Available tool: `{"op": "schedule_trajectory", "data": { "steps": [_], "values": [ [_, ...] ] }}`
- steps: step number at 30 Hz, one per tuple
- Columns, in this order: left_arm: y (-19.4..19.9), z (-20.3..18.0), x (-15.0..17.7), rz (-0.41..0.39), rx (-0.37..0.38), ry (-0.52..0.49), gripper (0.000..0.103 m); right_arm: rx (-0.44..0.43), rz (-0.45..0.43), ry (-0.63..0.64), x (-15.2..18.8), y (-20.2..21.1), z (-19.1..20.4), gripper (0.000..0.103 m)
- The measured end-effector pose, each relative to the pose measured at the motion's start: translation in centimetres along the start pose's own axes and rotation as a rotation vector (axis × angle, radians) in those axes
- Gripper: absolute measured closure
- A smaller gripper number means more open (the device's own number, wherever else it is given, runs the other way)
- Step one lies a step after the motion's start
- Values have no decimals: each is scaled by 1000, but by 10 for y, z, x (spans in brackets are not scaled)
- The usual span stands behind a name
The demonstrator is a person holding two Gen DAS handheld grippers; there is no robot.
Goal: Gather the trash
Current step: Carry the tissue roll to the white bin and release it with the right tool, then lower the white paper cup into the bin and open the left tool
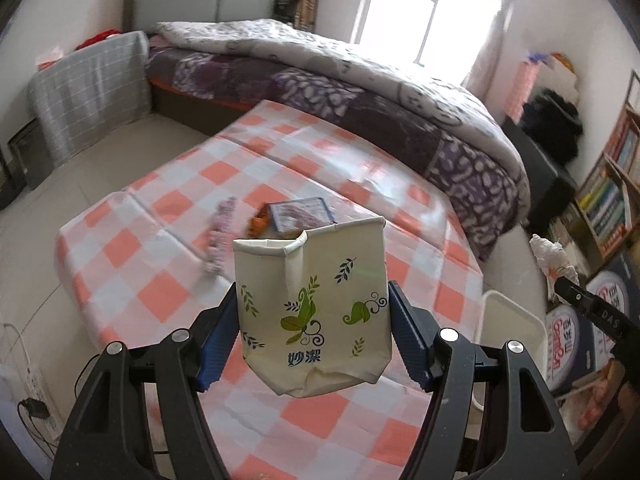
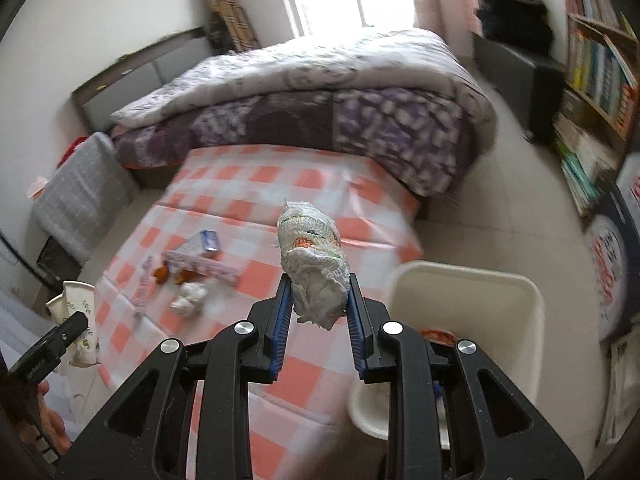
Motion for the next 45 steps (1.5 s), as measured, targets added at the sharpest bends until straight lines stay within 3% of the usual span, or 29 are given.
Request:
{"op": "schedule_trajectory", "data": {
  "steps": [7,9,11,17,28,36,40,43,45],
  "values": [
    [-21,-56,11,37,29,-92,35,39,116,-116,16,-11,-61,74],
    [-26,-71,16,45,35,-116,35,64,120,-158,17,-10,-76,65],
    [-31,-85,20,53,43,-142,35,80,96,-193,16,-5,-88,45],
    [-47,-122,36,85,53,-214,35,128,3,-282,6,15,-117,19],
    [-63,-186,61,123,101,-316,34,179,-77,-343,-3,32,-144,16],
    [-76,-228,76,172,181,-347,34,224,-129,-341,-7,44,-154,13],
    [-79,-251,82,202,267,-346,33,215,-128,-363,-7,44,-158,13],
    [-77,-269,82,219,380,-334,27,216,-140,-375,-8,46,-160,13],
    [-76,-274,84,229,407,-329,26,214,-143,-379,-8,46,-158,13]
  ]
}}
Point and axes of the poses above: each gripper's, at about its wrist camera, not at the fingertips, and y roughly against the way its jaws point, z to its left, x to its underside, the point moved 10 cm from there along -y, roughly the way its jaws point, and after that the axes turned 11 degrees about z, right-handed, at the moved point
